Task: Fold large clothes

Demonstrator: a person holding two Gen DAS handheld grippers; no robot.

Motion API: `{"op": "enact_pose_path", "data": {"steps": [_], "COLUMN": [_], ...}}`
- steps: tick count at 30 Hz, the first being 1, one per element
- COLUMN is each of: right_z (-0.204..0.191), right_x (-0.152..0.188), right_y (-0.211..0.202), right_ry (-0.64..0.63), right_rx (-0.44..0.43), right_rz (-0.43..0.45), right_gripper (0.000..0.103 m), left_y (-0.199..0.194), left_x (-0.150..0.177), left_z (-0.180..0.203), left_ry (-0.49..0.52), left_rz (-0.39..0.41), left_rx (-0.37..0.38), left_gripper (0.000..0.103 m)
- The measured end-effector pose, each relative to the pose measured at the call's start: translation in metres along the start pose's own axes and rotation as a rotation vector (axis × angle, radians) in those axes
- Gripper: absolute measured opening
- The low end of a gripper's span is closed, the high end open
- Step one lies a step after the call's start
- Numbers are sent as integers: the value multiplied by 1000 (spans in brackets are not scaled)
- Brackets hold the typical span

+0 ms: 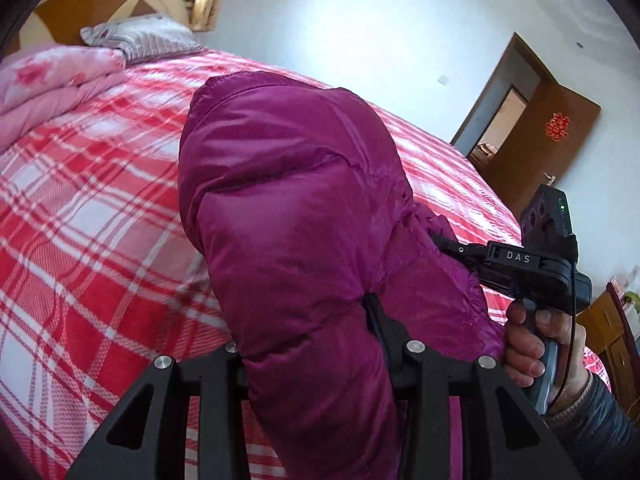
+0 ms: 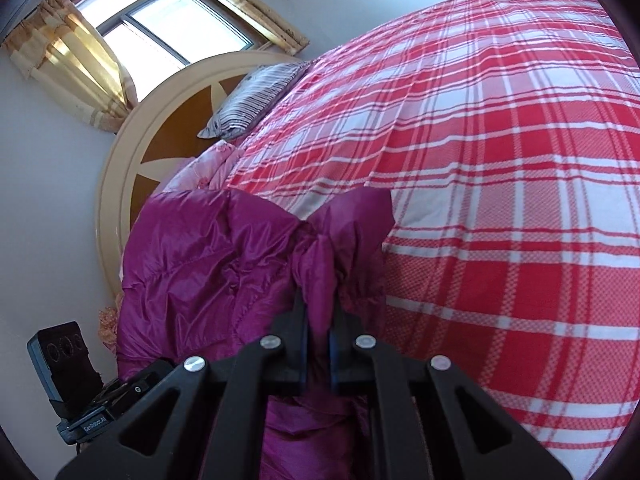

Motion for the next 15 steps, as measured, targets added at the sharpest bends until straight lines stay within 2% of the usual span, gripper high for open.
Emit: {"op": "enact_pose_path", "data": {"steps": [4, 7, 11, 15], "right_z": [8, 16, 22, 24], "right_x": [6, 11, 15, 18], "right_y": [18, 24, 29, 33], "right_ry": [11, 30, 38, 33], "right_rx": [25, 25, 35, 60], "right_rz": [-31, -43, -60, -81], "right_gripper": [11, 11, 11, 11], "left_y": [10, 17, 25, 25], "left_x": [15, 22, 28, 31], "left_z": [-12, -16, -20, -14], "left_ry": [-26, -39, -54, -28], "left_rz": [-26, -28, -36, -21], "left_rx": [-31, -36, -36, -66], "left_gripper": [59, 66, 70, 74]}}
Point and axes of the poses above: each gripper's, at about its wrist camera, not at the fingertips, and y roughly the way its jaws point, z to its right, x to its underside, the point moved 8 cm from there along y, roughly the way its jaws point, and after that the axes turned 4 degrees about -z, right-handed, at the moved point
